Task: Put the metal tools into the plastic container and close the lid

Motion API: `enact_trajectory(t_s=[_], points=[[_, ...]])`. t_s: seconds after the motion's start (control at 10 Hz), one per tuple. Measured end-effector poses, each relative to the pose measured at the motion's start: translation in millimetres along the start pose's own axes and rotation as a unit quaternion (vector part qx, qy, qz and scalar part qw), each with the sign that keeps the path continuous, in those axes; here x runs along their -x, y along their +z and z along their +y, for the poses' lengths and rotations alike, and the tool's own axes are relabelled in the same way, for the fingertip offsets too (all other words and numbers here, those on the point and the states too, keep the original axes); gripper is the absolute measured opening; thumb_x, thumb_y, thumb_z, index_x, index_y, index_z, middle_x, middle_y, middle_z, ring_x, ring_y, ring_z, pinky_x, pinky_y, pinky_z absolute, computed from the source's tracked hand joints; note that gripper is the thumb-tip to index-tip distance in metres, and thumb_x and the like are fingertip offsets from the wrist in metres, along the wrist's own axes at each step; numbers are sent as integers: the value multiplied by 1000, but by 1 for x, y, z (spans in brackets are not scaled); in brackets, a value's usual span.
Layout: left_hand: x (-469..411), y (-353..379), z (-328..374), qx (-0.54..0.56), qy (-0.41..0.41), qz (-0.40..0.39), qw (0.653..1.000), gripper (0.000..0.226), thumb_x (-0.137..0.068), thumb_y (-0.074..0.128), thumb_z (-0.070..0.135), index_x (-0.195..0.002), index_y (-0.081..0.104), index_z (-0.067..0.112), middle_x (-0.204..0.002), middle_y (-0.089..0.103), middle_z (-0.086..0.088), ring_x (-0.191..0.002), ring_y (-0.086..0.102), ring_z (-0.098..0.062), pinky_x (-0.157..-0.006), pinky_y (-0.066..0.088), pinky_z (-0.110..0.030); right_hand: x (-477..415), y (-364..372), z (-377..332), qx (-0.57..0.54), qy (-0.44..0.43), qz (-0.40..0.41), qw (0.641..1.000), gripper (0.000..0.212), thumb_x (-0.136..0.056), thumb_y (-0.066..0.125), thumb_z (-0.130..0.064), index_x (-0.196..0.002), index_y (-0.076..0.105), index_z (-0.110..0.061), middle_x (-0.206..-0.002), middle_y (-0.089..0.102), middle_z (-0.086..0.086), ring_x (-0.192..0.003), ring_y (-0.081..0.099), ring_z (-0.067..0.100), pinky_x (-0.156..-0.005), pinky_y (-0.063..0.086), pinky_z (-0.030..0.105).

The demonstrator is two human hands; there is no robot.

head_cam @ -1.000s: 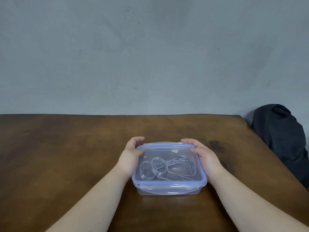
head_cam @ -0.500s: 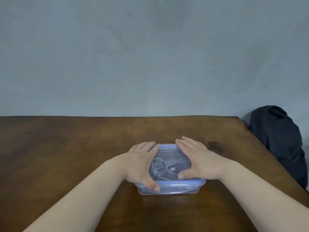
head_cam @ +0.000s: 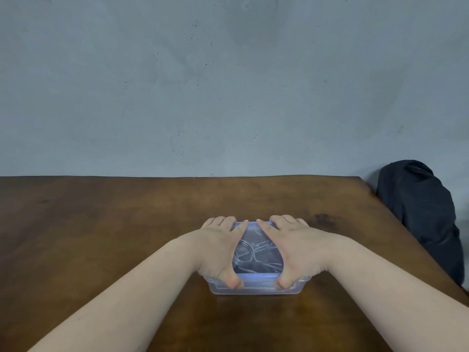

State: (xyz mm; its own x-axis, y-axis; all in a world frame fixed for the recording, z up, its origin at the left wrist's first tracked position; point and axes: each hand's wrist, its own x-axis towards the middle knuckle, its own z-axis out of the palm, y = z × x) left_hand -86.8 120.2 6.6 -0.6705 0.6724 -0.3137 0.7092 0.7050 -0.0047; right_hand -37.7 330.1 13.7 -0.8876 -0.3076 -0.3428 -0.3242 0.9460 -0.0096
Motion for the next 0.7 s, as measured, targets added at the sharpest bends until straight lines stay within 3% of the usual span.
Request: enact_trajectory(t_s=[0.1, 0.3, 0.4, 0.5, 0.6, 0.7], points=[[0, -1, -3, 2, 5, 10, 1000, 126, -58, 59, 78, -153, -3, 23, -153, 20, -7, -140, 15, -31, -117, 19, -47, 0, -1, 2, -5, -1, 6, 1000, 128, -67, 71, -69, -160, -7, -29, -165, 13, 3, -148, 12, 27, -121, 21, 45], [5, 5, -2, 14, 0, -3, 1000, 134, -59, 58, 81, -151, -16, 17, -161, -21, -9, -146, -23, -22, -120, -5, -46, 6, 15, 3, -25, -17, 26, 999, 136, -65, 68, -76, -160, -15, -23, -167, -28, 2, -149, -32, 13, -124, -14, 45], [8, 4, -4, 36, 9, -14, 999, 142, -56, 52, 92, -150, -19, 12, -157, -30, -7, -142, -31, -18, -120, -9, -46, 9, 17, 4, -24, -32, 35, 999, 144, -58, 66, -85, -160, -15, -21, -166, -28, 1, -147, -34, 11, -123, -15, 49], [15, -1, -6, 66, 18, -9, 998, 136, -56, 27, 98, -150, -17, 10, -158, -26, -8, -142, -29, -15, -120, -9, -43, 16, 13, 5, -38, -43, 39, 998, 131, -68, 55, -88, -161, -9, -21, -167, -23, -2, -149, -30, 9, -123, -16, 49], [22, -13, -8, 119, 8, 0, 993, 112, -76, 26, 86, -152, -10, 12, -161, -18, -6, -145, -20, -11, -120, -9, -37, 24, -1, 9, -87, -35, 52, 994, 100, -86, 36, -82, -162, 4, -26, -171, -8, -4, -153, -17, 7, -125, -11, 48], [31, -35, -8, 156, -6, 26, 987, 90, -90, 34, 69, -155, 1, 15, -163, -4, 0, -147, -6, -11, -117, -4, -30, 28, -26, 9, -152, -27, 100, 983, 79, -93, 36, -73, -159, 27, -30, -169, 20, -5, -154, 11, 11, -126, 7, 38]])
